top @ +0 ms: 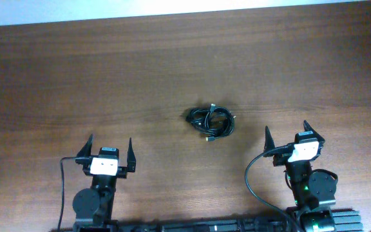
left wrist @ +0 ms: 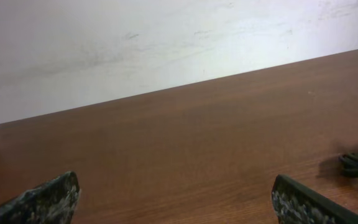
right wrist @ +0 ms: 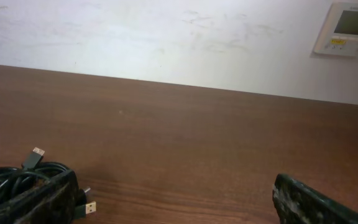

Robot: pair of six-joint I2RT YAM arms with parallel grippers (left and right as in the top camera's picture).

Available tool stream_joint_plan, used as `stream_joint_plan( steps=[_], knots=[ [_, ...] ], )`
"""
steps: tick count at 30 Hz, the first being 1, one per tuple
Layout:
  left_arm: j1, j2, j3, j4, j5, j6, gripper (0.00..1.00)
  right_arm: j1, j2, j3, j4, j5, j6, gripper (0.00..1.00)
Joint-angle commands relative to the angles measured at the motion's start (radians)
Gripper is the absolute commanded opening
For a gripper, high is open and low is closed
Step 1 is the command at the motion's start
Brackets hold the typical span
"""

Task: Untangle cables

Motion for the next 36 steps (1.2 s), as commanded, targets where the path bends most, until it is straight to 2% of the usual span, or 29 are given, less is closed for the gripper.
stream_joint_plan(
  steps=[1, 36],
  knots=[
    [0.007, -0.008, -0.002, -0.008, -0.014, -0.013, 0.99, -0.005, -0.006, -0.005, -0.006, 0.012, 0.007, 0.99],
    [0.007, -0.006, -0.002, -0.008, -0.011, -0.013, 0.99, -0.005, -0.006, -0.005, -0.006, 0.012, 0.007, 0.99]
  ],
)
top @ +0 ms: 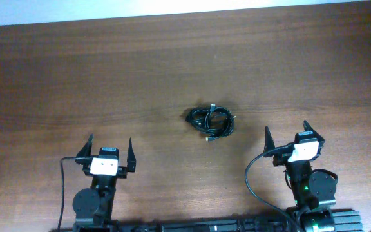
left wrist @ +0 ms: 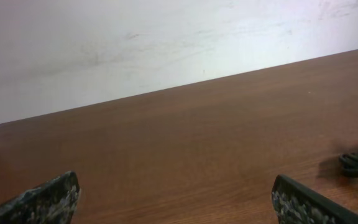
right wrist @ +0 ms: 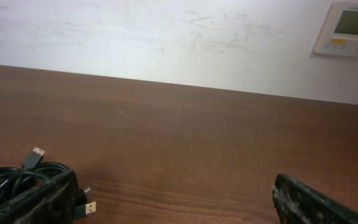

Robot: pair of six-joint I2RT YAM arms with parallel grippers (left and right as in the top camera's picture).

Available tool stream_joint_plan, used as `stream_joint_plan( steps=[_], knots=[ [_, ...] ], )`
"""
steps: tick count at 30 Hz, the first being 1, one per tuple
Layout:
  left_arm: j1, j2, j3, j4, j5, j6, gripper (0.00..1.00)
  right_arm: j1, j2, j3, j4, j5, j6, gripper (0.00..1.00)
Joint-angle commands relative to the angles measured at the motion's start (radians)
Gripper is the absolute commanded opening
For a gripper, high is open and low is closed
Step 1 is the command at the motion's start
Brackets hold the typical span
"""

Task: Untangle cables

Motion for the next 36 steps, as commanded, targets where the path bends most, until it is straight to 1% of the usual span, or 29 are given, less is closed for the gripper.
stream_joint_plan(
  steps=[1, 13, 16, 23, 28, 32, 36],
  knots=[
    [0.007, -0.007, -0.002, -0.008, -0.011, -0.012, 0.99, -0.005, -0.006, -0.005, -0.006, 0.012, 0.007, 0.99],
    [0.007, -0.007, -0.002, -0.004, -0.01, -0.013, 0.99, -0.005, -0.006, -0.005, -0.005, 0.012, 0.007, 0.99],
    [0.007, -0.007, 0.0, 0.018, 0.051, -0.029, 0.99, -0.005, -0.006, -0.005, -0.006, 0.012, 0.007, 0.99],
    [0.007, -0.006, 0.045, -0.061, 0.053, -0.042, 0.99, -0.005, -0.006, -0.005, -0.006, 0.012, 0.007, 0.99],
    [0.007, 0.006, 0.109, -0.145, 0.053, -0.042, 0.99, -0.005, -0.006, -0.005, -0.006, 0.012, 0.007, 0.99],
    [0.007, 0.059, 0.174, -0.203, 0.053, -0.042, 0.99, -0.005, -0.006, -0.005, -0.006, 0.012, 0.007, 0.99],
    [0.007, 0.142, 0.243, -0.226, 0.054, -0.042, 0.99, -0.005, -0.006, -0.005, -0.005, 0.012, 0.007, 0.99]
  ],
)
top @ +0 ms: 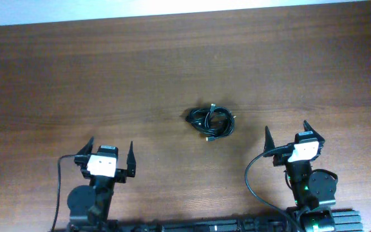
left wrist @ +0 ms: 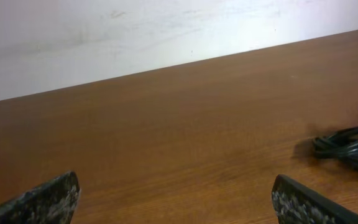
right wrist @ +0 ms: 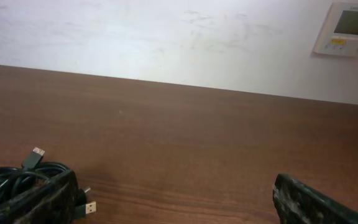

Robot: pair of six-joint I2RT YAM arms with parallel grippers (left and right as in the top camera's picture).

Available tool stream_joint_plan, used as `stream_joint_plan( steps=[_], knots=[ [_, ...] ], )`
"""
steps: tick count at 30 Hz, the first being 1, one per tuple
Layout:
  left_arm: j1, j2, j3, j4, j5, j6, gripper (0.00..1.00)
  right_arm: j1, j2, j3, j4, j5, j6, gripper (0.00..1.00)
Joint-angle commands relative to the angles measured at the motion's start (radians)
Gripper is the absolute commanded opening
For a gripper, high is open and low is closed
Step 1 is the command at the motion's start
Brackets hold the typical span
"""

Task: Untangle cables

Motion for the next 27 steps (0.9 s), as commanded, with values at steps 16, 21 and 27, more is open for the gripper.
stream_joint_plan(
  steps=[16, 21, 27],
  knots=[
    [0.005, 0.652, 0.507, -0.158, 0.446, 0.056, 0.99, -0.005, -0.006, -0.005, -0.006, 0.012, 0.007, 0.99],
    [-0.059, 0.877, 0.674, -0.244, 0.452, 0.102, 0.99, -0.005, -0.006, -0.005, -0.006, 0.012, 0.007, 0.99],
    [-0.146, 1.089, 0.825, -0.277, 0.445, 0.109, 0.99, -0.005, -0.006, -0.005, -0.006, 0.012, 0.007, 0.99]
  ],
)
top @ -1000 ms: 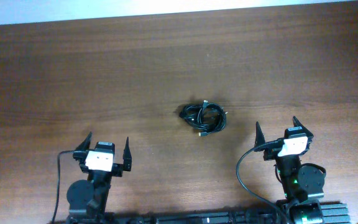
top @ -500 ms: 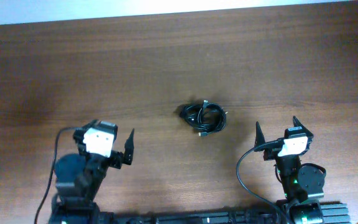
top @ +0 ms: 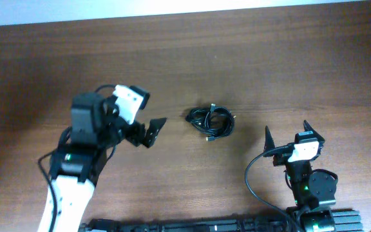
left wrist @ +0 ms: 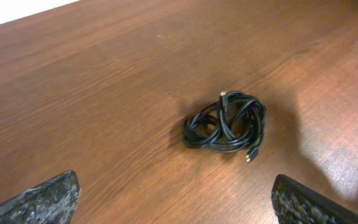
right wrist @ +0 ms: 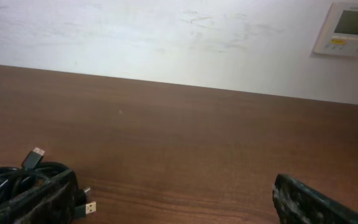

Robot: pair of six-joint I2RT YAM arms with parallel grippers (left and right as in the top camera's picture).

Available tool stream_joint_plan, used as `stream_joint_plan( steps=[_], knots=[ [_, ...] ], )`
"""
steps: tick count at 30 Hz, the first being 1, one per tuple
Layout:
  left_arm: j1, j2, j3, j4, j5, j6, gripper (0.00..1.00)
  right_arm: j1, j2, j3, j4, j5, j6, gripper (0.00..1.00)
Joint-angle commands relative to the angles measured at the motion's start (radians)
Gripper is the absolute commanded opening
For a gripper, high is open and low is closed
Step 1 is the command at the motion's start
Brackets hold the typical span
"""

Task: Untangle cables
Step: 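Reach the left gripper forward over the black cable bundle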

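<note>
A small tangle of black cables with USB plugs lies in the middle of the brown wooden table. My left gripper hangs open above the table, just left of the tangle and pointing toward it. Its wrist view looks down on the cables, which lie well ahead of the open left gripper. My right gripper rests open near the front edge, right of the tangle. In its view the cables sit at the lower left, partly behind the left finger.
A white wall rises behind the table's far edge, with a thermostat panel on it at the right. A black lead loops beside the right arm's base near the front edge.
My left arm has gone from its rest near the front edge to a raised spot just left of the tangle, and its camera now looks down on the cables. The right arm has not moved.
Both grippers first rested open near the front edge, the tangle lying untouched mid-table. Then the left gripper had turned slightly toward the cables. Now it is open beside the tangle, which has kept its place and shape.
</note>
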Motion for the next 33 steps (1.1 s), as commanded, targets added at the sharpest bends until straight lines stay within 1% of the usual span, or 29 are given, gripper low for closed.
stream_joint_plan(
  steps=[1, 7, 8, 11, 13, 16, 22, 27, 28, 31, 33],
  knots=[
    [-0.051, 0.127, 0.123, -0.044, 0.025, 0.024, 0.99, -0.005, -0.006, -0.005, -0.005, 0.012, 0.007, 0.99],
    [-0.146, 0.341, 0.342, -0.201, 0.019, 0.043, 0.99, -0.005, -0.006, -0.005, -0.006, 0.012, 0.007, 0.99],
    [-0.165, 0.377, 0.385, -0.24, -0.006, 0.043, 0.99, -0.005, -0.006, -0.005, -0.005, 0.012, 0.007, 0.99],
    [-0.221, 0.462, 0.488, -0.345, -0.179, 0.026, 0.99, -0.005, -0.006, -0.005, -0.005, 0.012, 0.007, 0.99],
    [-0.261, 0.526, 0.55, -0.389, -0.256, 0.005, 0.99, -0.005, -0.006, -0.005, -0.006, 0.012, 0.007, 0.99],
    [-0.295, 0.58, 0.562, -0.376, -0.256, 0.006, 0.99, -0.005, -0.006, -0.005, -0.006, 0.012, 0.007, 0.99],
    [-0.321, 0.648, 0.56, -0.381, -0.252, 0.005, 0.99, -0.005, -0.006, -0.005, -0.005, 0.012, 0.007, 0.99],
    [-0.33, 0.694, 0.556, -0.38, -0.19, 0.004, 0.99, -0.005, -0.006, -0.005, -0.006, 0.012, 0.007, 0.99],
    [-0.33, 0.705, 0.556, -0.379, -0.183, -0.017, 0.99, -0.005, -0.006, -0.005, -0.006, 0.012, 0.007, 0.99],
    [-0.329, 0.748, 0.556, -0.367, -0.183, -0.251, 0.99, -0.005, -0.006, -0.005, -0.005, 0.012, 0.007, 0.99],
    [-0.328, 0.779, 0.556, -0.348, -0.183, -0.378, 0.99, -0.005, -0.006, -0.005, -0.006, 0.012, 0.007, 0.99]
  ],
)
